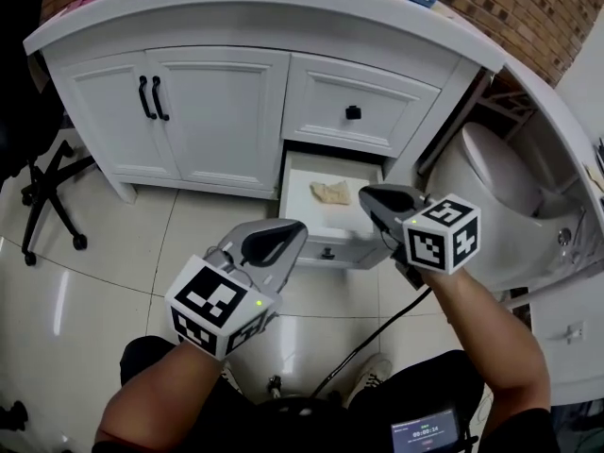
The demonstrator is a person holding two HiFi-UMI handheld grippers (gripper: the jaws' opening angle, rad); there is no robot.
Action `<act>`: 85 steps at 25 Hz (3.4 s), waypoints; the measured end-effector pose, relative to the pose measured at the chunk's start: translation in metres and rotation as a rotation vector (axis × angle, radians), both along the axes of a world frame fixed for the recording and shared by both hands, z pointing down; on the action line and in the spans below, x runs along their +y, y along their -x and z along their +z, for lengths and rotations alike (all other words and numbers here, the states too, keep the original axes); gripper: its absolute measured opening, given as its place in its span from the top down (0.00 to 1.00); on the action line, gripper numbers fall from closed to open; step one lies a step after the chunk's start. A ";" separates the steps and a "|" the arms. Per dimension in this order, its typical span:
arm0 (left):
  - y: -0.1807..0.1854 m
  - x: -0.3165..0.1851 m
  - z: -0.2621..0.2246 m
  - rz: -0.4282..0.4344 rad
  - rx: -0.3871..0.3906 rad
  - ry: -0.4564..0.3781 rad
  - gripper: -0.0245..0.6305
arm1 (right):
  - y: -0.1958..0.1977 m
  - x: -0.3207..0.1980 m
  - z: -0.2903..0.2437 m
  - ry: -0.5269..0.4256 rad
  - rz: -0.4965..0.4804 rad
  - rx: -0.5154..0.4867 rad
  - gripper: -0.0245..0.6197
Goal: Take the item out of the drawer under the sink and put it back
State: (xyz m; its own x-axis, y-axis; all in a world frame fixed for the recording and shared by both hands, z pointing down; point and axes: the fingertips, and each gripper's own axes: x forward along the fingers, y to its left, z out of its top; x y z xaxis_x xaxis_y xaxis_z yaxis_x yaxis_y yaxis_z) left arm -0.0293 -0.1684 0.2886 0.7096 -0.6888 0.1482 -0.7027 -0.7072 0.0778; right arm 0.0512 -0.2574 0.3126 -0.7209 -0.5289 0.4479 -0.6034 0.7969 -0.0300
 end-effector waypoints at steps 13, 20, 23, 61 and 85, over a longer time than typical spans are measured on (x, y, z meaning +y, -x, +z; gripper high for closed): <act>-0.004 0.003 -0.001 0.001 -0.012 -0.016 0.96 | -0.034 0.070 -0.017 -0.060 0.117 -0.119 0.95; -0.003 0.001 -0.002 -0.016 -0.012 -0.025 0.96 | -0.039 0.084 -0.023 -0.103 0.118 -0.118 0.95; -0.005 0.002 -0.001 -0.016 -0.021 -0.027 0.96 | -0.038 0.090 -0.023 -0.113 0.104 -0.102 0.95; -0.014 0.079 -0.031 -0.021 -0.048 -0.081 0.96 | -0.063 0.181 -0.038 -0.114 0.113 -0.127 0.95; -0.014 0.079 -0.029 -0.025 -0.056 -0.080 0.96 | -0.061 0.183 -0.040 -0.090 0.093 -0.150 0.95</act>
